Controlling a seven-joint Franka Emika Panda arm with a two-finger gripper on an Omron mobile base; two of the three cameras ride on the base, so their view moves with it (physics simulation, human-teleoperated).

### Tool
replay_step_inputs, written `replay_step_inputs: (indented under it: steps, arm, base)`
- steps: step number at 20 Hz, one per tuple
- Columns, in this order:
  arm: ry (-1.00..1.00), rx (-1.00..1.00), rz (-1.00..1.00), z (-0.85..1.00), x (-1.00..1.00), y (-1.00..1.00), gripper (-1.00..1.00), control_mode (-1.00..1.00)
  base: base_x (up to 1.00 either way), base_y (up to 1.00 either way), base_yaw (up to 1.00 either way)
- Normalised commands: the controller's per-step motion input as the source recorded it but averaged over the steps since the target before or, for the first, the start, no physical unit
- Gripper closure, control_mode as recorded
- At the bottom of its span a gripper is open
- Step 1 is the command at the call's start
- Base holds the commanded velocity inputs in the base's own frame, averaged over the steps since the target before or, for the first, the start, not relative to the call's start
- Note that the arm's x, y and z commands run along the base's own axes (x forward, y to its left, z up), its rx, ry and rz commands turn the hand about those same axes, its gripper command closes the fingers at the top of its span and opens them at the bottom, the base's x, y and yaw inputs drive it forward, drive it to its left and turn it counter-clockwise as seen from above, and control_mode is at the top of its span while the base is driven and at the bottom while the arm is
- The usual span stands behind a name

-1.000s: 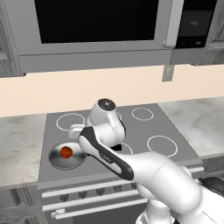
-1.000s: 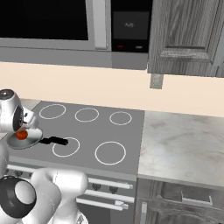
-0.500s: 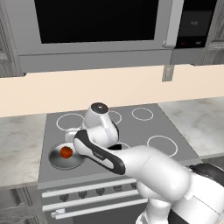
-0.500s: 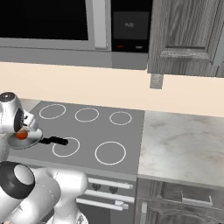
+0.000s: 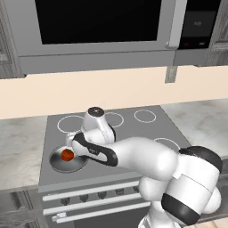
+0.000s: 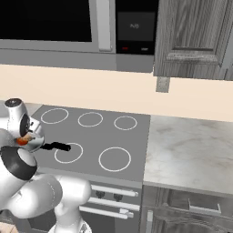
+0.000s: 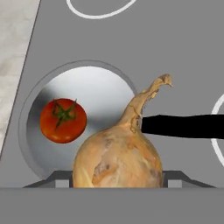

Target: Place the pan on the front left burner on the stove. Then place the tomato and the onion in the pan and turn on the front left burner.

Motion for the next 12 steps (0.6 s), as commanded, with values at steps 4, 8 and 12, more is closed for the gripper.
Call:
replay_step_inputs:
  steps: [4, 8, 12]
  arm:
    - [0.08, -0.06, 0.00, -0.14, 0.26, 0.21, 1.00, -1.00]
    - [0.08, -0.05, 0.00, -0.14, 0.16, 0.21, 1.00, -1.00]
    - [0.09, -0.07, 0.00, -0.24, 0.15, 0.18, 1.00, -1.00]
  base:
    - [0.00, 0.00, 0.00]
    - [0.00, 0.00, 0.00]
    - [0.00, 0.00, 0.00]
